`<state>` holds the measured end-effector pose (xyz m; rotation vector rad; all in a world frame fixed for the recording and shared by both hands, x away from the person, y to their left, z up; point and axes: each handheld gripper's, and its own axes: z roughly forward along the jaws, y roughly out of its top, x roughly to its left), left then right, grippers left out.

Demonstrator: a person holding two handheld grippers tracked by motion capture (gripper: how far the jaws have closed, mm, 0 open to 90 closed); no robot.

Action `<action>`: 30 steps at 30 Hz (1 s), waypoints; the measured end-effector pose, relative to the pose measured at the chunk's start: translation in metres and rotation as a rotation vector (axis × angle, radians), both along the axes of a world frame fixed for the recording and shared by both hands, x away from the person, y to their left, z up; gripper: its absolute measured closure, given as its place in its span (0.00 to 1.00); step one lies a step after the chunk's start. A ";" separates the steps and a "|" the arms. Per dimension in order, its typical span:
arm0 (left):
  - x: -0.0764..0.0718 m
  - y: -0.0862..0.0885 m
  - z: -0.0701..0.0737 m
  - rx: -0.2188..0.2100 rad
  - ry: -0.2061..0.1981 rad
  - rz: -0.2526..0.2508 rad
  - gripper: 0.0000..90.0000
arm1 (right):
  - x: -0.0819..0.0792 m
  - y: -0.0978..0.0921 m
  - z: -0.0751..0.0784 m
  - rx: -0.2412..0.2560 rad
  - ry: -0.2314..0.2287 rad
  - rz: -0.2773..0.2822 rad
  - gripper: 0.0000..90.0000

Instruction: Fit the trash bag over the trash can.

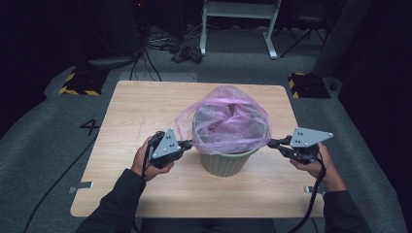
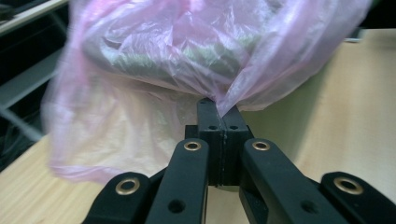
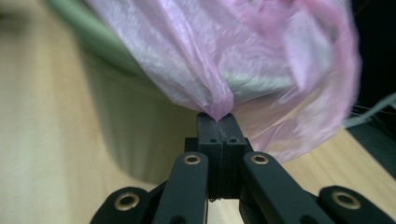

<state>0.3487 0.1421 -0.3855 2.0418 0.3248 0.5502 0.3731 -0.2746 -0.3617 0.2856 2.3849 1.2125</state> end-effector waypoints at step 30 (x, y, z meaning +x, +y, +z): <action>-0.022 0.053 0.002 -0.207 0.074 0.022 0.18 | -0.034 -0.040 -0.018 0.213 0.068 -0.099 0.35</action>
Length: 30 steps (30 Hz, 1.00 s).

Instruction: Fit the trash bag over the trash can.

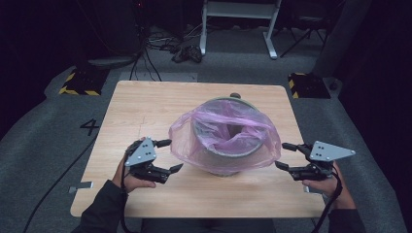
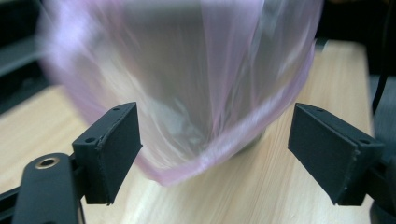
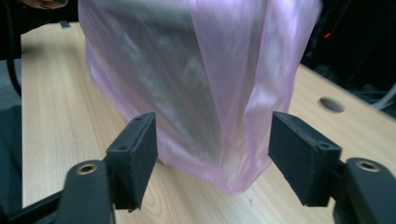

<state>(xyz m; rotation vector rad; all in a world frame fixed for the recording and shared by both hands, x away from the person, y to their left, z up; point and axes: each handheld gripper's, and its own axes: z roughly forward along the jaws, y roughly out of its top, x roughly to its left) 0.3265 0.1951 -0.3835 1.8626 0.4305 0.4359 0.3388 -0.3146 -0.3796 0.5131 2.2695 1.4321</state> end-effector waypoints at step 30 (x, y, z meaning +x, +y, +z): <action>0.140 -0.065 0.022 0.150 0.051 0.206 1.00 | 0.105 0.044 0.032 0.033 0.101 -0.304 1.00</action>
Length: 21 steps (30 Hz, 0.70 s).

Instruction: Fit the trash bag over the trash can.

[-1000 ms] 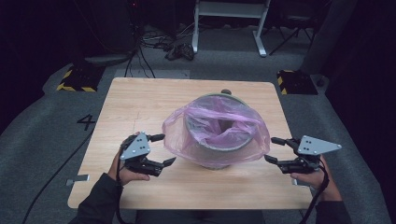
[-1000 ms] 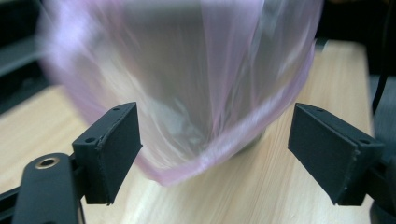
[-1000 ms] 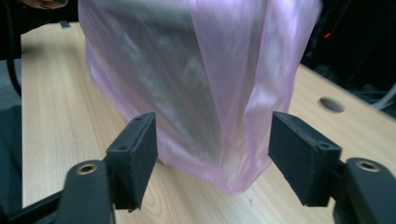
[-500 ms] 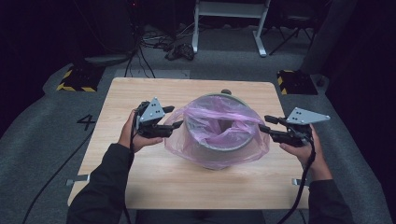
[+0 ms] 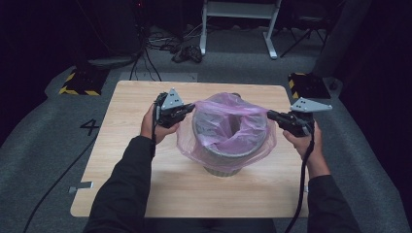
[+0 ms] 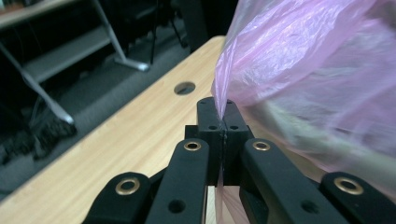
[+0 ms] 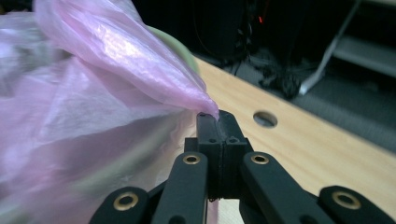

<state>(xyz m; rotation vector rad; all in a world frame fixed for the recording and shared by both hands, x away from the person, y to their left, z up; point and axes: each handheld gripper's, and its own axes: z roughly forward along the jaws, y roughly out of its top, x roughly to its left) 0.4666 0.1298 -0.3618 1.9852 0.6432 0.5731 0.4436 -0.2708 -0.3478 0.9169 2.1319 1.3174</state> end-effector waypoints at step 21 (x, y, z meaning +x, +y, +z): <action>0.007 0.011 -0.062 -0.066 0.222 0.091 0.46 | 0.027 -0.001 -0.069 -0.033 0.274 0.012 0.62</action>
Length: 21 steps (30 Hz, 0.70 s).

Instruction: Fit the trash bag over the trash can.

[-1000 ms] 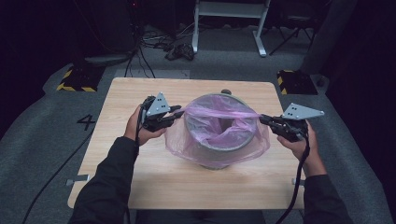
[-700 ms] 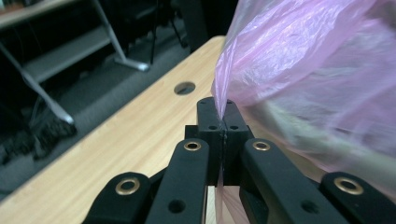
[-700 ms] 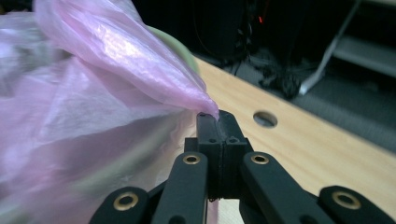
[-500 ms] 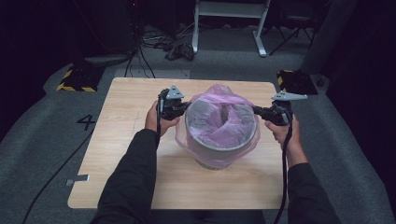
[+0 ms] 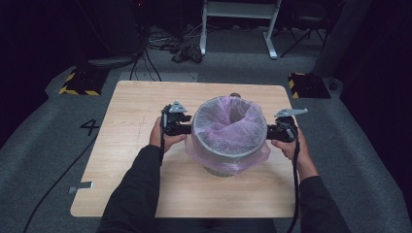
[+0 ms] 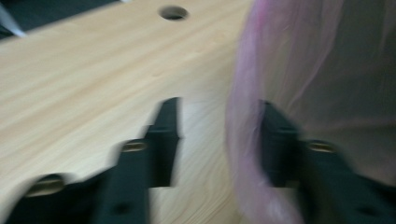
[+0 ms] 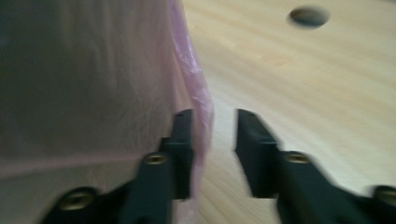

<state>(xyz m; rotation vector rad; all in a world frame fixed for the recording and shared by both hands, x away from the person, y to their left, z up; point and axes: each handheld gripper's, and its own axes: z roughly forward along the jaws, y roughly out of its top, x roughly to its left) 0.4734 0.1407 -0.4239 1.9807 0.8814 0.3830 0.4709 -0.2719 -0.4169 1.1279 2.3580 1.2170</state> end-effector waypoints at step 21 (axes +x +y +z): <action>-0.134 0.041 -0.043 0.193 0.007 -0.132 0.19 | -0.058 0.026 0.124 0.067 -0.324 0.189 0.39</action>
